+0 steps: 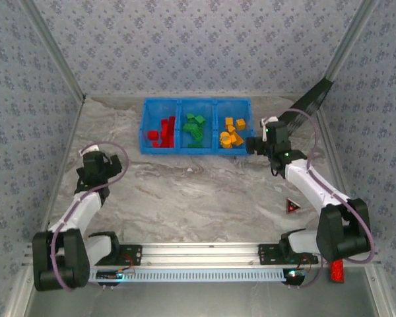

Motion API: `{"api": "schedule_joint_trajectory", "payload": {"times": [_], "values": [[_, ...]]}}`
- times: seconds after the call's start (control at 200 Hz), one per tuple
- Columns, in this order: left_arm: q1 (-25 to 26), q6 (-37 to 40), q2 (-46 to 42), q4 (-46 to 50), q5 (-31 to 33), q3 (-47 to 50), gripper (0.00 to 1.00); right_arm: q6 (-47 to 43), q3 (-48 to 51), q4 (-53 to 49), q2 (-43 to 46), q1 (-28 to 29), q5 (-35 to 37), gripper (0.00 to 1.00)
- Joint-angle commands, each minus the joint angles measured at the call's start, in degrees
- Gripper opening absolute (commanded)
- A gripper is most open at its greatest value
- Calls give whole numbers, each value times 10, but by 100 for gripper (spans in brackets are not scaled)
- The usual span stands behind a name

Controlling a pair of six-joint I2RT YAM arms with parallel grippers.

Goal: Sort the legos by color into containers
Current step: Reset both arms

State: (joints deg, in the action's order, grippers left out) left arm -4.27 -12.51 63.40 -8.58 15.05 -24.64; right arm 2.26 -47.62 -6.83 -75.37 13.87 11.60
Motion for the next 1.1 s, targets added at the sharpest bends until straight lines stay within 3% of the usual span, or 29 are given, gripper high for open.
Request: {"api": "schedule_joint_trajectory", "payload": {"times": [0.0, 0.185, 0.305, 0.435, 0.535, 0.64, 0.79, 0.945, 1.094], "values": [[-13, 14, 57, -205, -43, 23, 99, 1, 55, 61, -5, -13, 51, 100], [-15, 54, 141, -265, -102, 2, 99, -20, 173, 241, 0, -39, 69, 100], [-15, 45, 168, -349, -115, 31, 99, -41, 246, 398, -5, -57, 37, 100], [-8, 62, 186, -365, -133, 31, 99, -82, 226, 408, -36, -71, 0, 100], [26, 91, 212, -407, -98, 39, 99, -110, 224, 448, -64, -76, -18, 100], [62, 120, 236, -393, -54, 20, 99, -92, 213, 435, -79, -97, -36, 100], [56, 108, 246, -402, -46, 21, 99, -68, 223, 453, -83, -126, -72, 100], [43, 100, 245, -391, -64, 15, 99, -42, 253, 535, -120, -156, -105, 100], [43, 100, 245, -391, -65, 16, 99, -39, 250, 525, -118, -160, -112, 100]]}}
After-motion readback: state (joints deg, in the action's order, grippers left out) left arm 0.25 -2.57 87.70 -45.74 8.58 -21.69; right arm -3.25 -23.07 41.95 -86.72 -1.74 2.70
